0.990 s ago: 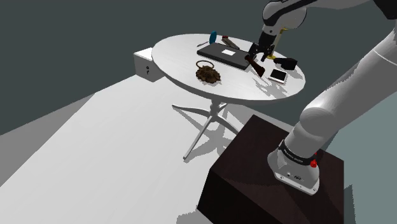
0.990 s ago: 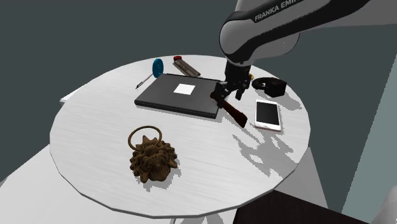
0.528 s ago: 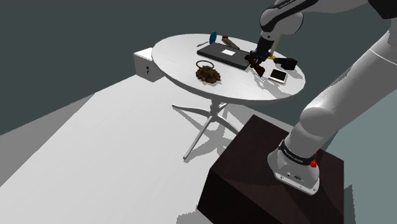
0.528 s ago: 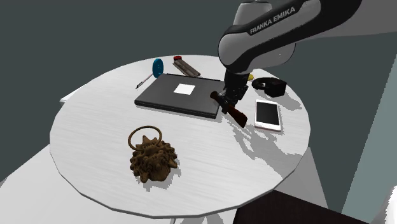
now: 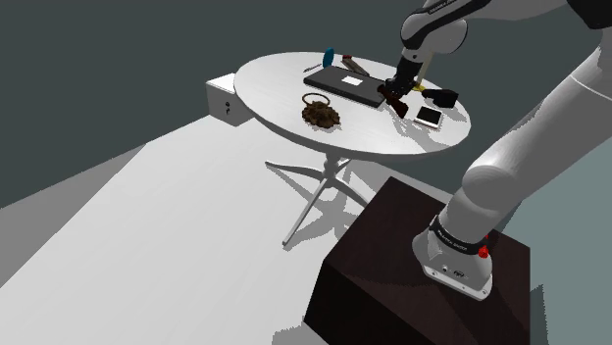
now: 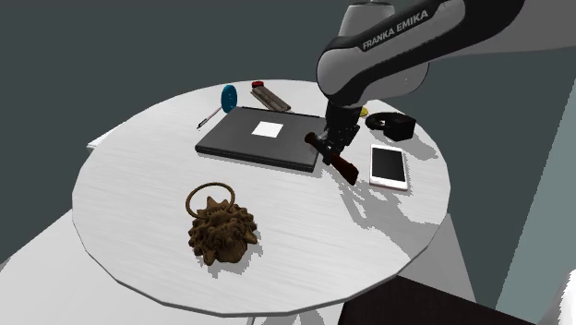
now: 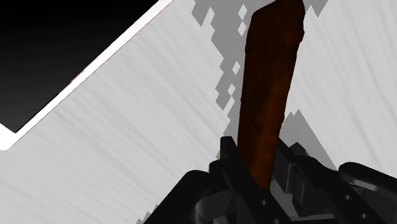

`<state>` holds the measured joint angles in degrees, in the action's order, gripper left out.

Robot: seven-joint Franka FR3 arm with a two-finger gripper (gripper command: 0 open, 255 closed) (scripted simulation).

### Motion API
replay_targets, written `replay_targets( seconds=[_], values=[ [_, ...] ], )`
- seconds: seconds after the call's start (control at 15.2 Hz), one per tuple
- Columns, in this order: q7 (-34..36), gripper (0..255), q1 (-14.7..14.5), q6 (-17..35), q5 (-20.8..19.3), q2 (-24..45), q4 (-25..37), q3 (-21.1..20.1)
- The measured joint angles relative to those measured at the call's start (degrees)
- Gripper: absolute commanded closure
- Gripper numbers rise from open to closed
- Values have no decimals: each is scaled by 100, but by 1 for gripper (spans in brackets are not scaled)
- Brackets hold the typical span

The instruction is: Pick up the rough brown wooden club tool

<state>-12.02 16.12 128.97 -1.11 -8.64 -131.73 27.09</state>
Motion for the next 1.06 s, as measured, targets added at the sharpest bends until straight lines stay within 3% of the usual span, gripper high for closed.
replay_targets(
  seconds=[1.06],
  values=[
    [186,255,13,-1147,-185,-421,763,-119]
  ],
)
